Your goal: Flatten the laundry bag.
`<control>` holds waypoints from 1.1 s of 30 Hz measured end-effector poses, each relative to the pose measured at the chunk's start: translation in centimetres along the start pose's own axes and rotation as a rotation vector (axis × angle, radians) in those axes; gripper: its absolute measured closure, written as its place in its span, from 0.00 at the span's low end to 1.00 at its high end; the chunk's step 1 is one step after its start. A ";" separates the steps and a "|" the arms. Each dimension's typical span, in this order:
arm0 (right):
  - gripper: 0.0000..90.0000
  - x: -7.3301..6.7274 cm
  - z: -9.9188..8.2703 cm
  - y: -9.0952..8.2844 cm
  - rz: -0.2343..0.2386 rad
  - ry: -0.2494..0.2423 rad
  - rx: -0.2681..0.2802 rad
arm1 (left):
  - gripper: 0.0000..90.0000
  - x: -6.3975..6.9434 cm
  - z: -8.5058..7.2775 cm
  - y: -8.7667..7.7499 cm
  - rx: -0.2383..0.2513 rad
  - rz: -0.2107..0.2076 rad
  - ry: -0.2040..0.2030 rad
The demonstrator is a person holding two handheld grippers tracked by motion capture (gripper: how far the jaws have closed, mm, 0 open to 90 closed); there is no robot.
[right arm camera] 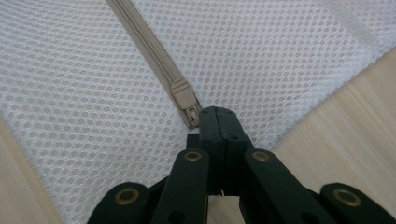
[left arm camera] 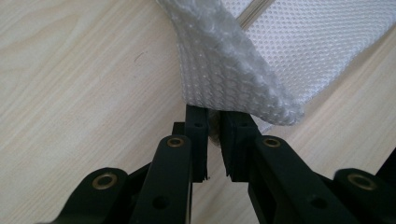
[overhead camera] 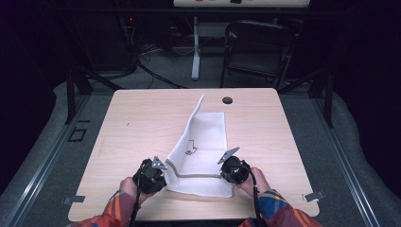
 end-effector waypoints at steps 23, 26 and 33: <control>1.00 0.3 -0.1 -0.1 0.006 -0.015 0.009 | 0.86 0.0 -0.6 -0.3 -0.018 -0.040 -0.012; 1.00 0.4 -0.1 0.0 0.008 -0.012 0.020 | 0.83 -0.2 -0.8 -0.6 -0.015 -0.039 -0.020; 1.00 0.7 -0.3 -0.1 0.011 -0.010 0.016 | 0.61 -1.3 -1.6 -1.7 -0.018 -0.002 -0.058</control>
Point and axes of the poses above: each handheld gripper's, and its own axes: y roughly forward along the jaws, z roughly out of its top, x roughly to its right, the point moved 8 cm from there along y, roughly forward along the jaws, and after that the axes turned 6 degrees about z, right-handed, at the moved point
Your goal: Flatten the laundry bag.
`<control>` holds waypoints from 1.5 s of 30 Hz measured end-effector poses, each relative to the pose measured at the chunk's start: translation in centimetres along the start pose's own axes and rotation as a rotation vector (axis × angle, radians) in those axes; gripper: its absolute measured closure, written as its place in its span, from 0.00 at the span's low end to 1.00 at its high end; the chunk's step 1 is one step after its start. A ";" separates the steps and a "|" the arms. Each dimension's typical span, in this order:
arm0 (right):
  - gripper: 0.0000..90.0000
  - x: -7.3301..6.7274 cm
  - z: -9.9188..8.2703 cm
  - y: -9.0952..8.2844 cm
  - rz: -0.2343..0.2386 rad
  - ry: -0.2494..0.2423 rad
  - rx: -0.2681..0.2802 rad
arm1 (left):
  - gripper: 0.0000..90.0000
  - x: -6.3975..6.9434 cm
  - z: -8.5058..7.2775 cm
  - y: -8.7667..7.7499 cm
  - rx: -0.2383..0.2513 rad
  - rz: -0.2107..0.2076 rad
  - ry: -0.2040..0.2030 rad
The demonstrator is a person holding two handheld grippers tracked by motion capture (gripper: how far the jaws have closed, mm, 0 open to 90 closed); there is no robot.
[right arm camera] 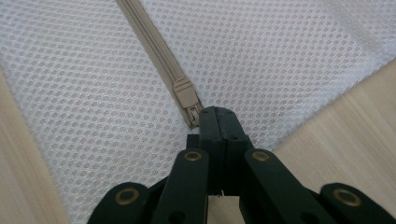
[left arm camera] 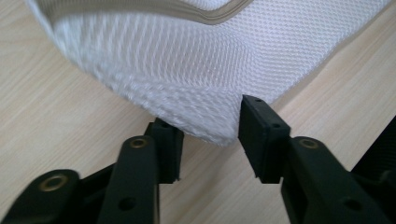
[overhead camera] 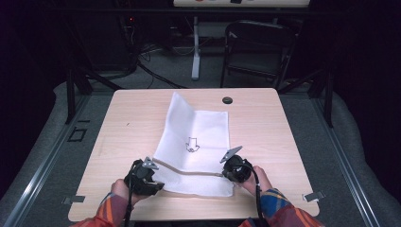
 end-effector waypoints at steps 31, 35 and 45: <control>1.00 0.1 0.0 0.0 0.007 0.025 0.008 | 0.14 1.9 5.7 1.3 0.142 -0.050 0.126; 1.00 0.1 0.0 0.0 0.012 0.022 0.009 | 0.13 2.6 6.8 2.3 0.142 -0.070 0.152; 1.00 0.1 0.0 0.0 0.011 0.025 0.009 | 0.11 3.7 8.8 4.0 0.157 -0.069 0.206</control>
Point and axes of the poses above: each handheld gripper's, and its own axes: y roughly forward along the jaws, z roughly out of its top, x roughly to its right, the point moved 8 cm from there along y, roughly forward along the jaws, and after that the axes turned 6 degrees about z, right-handed, at the moved point
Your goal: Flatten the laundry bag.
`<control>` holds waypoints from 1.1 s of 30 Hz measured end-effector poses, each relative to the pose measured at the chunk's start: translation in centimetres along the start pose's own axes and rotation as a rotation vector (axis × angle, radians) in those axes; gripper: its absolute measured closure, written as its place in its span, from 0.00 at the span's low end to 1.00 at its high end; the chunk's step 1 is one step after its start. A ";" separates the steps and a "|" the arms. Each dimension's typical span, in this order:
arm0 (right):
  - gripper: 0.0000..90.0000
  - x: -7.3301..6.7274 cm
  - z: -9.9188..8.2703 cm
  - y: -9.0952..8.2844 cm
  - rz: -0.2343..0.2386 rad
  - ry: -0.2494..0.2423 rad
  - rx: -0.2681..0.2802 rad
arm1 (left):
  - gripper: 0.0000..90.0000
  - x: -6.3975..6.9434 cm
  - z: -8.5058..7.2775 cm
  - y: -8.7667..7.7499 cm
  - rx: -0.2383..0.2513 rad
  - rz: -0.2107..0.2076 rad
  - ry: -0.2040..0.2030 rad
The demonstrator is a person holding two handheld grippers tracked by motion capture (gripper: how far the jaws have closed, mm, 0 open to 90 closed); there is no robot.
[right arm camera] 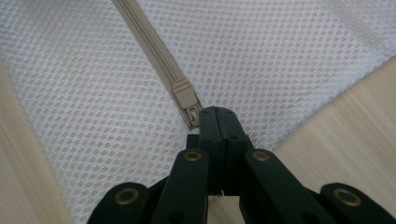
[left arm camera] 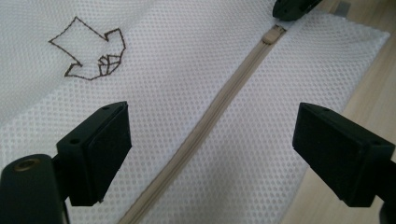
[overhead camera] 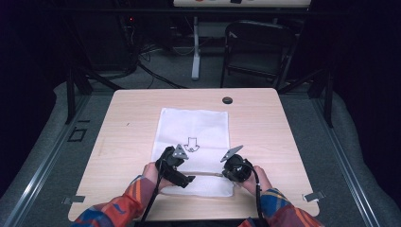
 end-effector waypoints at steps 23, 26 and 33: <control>1.00 0.1 -0.1 -0.1 0.012 0.015 0.005 | 0.28 3.6 3.1 5.0 0.024 -0.118 0.127; 1.00 0.0 -0.1 0.0 0.015 0.020 0.008 | 0.34 4.1 3.3 5.5 0.033 -0.127 0.141; 1.00 0.2 -0.1 0.0 0.034 0.039 0.025 | 0.56 4.6 3.5 6.3 0.055 -0.145 0.145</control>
Point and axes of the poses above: each handheld gripper's, and its own axes: y roughly forward along the jaws, z roughly out of its top, x roughly to its right, the point moved 8 cm from there along y, roughly forward along the jaws, and after that the axes turned 6 degrees about z, right-handed, at the moved point
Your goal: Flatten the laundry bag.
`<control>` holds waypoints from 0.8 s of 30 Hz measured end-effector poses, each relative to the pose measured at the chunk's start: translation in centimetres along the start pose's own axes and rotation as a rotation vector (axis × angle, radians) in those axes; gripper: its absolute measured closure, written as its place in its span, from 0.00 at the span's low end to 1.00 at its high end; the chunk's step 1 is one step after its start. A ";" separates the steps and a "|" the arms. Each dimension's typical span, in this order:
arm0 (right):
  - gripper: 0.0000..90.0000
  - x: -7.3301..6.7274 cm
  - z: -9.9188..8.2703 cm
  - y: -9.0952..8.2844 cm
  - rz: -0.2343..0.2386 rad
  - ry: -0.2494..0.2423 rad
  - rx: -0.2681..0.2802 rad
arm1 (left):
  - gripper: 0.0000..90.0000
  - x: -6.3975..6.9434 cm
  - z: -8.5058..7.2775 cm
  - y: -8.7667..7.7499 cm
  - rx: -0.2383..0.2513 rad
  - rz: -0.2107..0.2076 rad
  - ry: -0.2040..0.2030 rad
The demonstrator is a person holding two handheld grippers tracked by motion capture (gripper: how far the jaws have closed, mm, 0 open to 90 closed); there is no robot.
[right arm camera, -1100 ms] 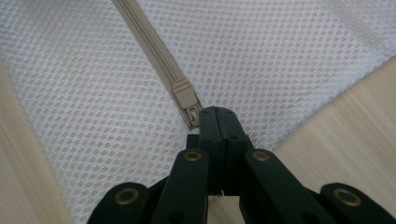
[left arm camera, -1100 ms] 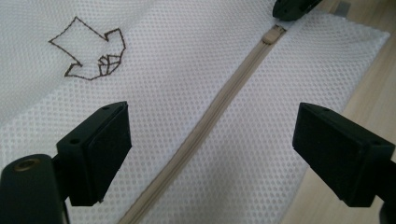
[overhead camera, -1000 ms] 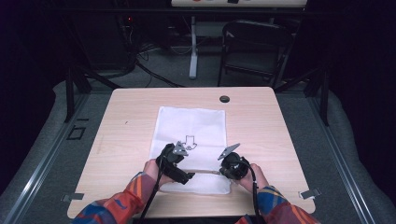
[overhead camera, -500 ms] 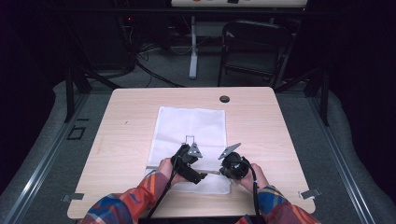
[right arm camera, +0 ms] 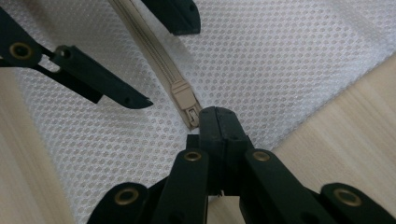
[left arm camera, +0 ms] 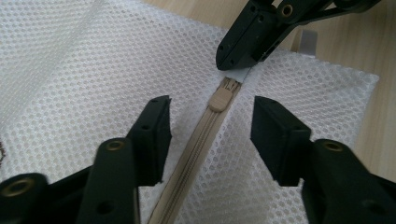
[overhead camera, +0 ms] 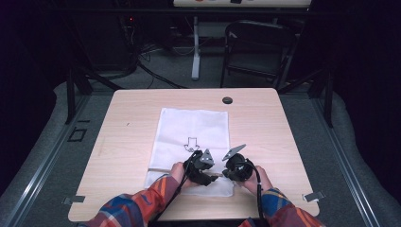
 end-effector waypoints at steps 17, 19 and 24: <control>0.98 0.5 -0.1 -0.8 -0.020 0.013 -0.027 | 0.84 0.8 0.2 1.3 0.001 -0.028 0.014; 0.99 0.6 -0.3 -0.9 -0.012 0.030 -0.025 | 0.86 0.8 0.2 1.4 0.005 -0.024 0.011; 1.00 0.7 -0.5 -0.7 -0.010 0.056 -0.043 | 0.89 0.9 0.2 1.4 0.006 -0.030 0.006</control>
Point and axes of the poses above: each handheld gripper's, and its own axes: y roughly forward along the jaws, z roughly out of its top, x roughly to its right, the point moved 8 cm from there along y, roughly forward along the jaws, and after that the axes turned 6 degrees about z, right-handed, at the moved point
